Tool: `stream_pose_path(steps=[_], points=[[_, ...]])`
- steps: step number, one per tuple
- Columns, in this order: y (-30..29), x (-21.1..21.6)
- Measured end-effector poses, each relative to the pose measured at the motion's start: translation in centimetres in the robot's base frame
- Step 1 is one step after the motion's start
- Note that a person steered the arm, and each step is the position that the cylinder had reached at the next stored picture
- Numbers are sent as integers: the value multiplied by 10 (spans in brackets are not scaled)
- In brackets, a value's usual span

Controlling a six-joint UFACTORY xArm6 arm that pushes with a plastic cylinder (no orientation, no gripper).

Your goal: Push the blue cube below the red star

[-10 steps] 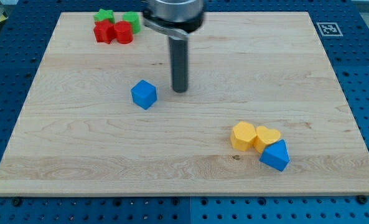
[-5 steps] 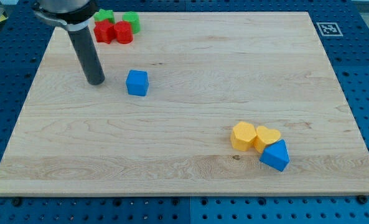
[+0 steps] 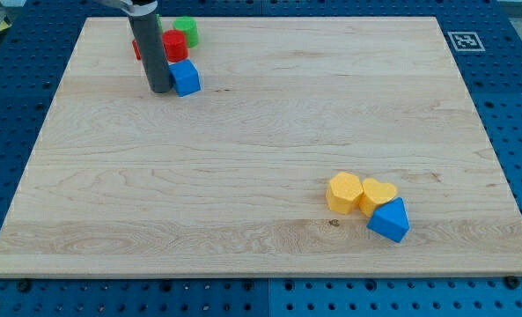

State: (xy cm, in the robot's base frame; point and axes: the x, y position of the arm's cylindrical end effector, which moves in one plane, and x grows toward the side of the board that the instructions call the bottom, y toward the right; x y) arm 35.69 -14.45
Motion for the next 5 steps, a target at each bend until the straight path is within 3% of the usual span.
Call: stream_pose_path(steps=[1,2,3,5], points=[[52,45],[109,51],[118,33],[26,-10]])
